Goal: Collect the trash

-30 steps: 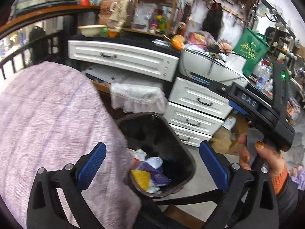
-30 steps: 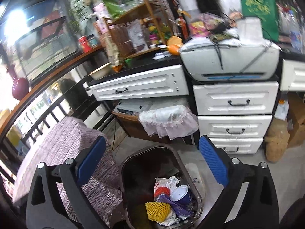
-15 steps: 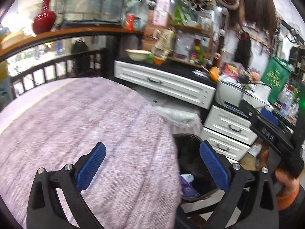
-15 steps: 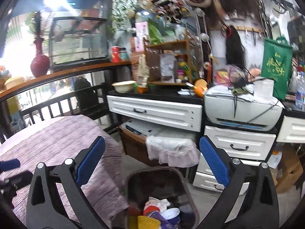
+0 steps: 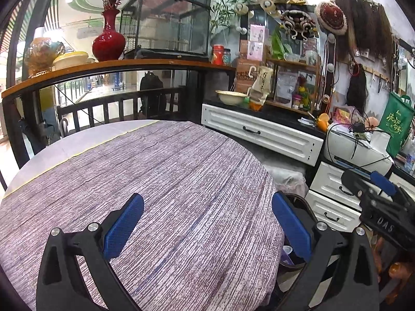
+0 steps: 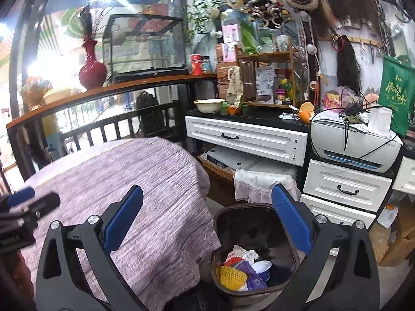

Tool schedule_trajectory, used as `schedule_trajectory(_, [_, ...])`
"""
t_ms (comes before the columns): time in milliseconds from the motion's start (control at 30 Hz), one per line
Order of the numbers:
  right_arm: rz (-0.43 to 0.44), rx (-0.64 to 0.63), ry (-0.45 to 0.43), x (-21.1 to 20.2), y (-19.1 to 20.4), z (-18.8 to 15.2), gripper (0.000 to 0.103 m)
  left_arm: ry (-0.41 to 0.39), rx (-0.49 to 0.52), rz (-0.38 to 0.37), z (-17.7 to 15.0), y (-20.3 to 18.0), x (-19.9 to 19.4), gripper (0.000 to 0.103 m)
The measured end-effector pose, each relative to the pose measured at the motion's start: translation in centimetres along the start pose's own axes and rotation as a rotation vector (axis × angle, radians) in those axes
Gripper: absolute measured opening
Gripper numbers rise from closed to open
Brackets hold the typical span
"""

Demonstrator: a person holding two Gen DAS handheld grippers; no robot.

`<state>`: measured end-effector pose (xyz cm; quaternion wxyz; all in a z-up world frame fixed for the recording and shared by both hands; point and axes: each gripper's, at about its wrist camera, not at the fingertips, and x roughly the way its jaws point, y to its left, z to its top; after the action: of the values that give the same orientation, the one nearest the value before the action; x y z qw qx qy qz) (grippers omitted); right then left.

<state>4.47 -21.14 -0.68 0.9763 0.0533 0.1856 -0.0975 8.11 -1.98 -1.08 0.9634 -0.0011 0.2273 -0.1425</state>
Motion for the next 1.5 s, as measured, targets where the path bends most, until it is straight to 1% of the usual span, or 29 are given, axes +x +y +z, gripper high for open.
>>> schedule_trajectory(200, [0.011, -0.052, -0.003, -2.2, 0.6, -1.3, 0.098, -0.047, -0.033, 0.011, -0.8, 0.4, -2.5, 0.098])
schedule_trajectory(333, [0.018, -0.070, 0.003, -3.4, 0.6, -1.9, 0.098, -0.057, -0.031, 0.009, -1.2, 0.3, -3.5, 0.098])
schedule_trajectory(433, [0.021, -0.071, -0.008, -4.4, 0.4, -2.3, 0.098, -0.068, -0.025, 0.017, -1.5, 0.2, -4.5, 0.098])
schedule_trajectory(500, [0.013, -0.081, -0.022, -5.0, 0.2, -2.4, 0.098, -0.077, -0.043, 0.024, -1.8, 0.2, -5.0, 0.098])
schedule_trajectory(600, [0.012, -0.075, -0.061, -5.7, -0.2, -2.4, 0.098, -0.102, -0.048, 0.049, -2.4, 0.0, -5.8, 0.098])
schedule_trajectory(733, [0.036, -0.051, -0.071, -5.9, -0.8, -2.3, 0.098, -0.108, -0.043, 0.066, -2.7, -0.1, -5.9, 0.098])
schedule_trajectory(867, [0.043, -0.056, -0.078, -5.8, -0.9, -2.2, 0.098, -0.107, -0.061, 0.079, -2.7, 0.3, -5.7, 0.098])
schedule_trajectory(1000, [0.045, -0.047, -0.084, -5.5, -1.3, -2.3, 0.098, -0.111, -0.056, 0.086, -2.8, 0.2, -5.7, 0.098])
schedule_trajectory(1500, [0.058, -0.038, -0.092, -5.7, -1.7, -2.2, 0.098, -0.114, -0.055, 0.086, -3.2, 0.4, -5.6, 0.098])
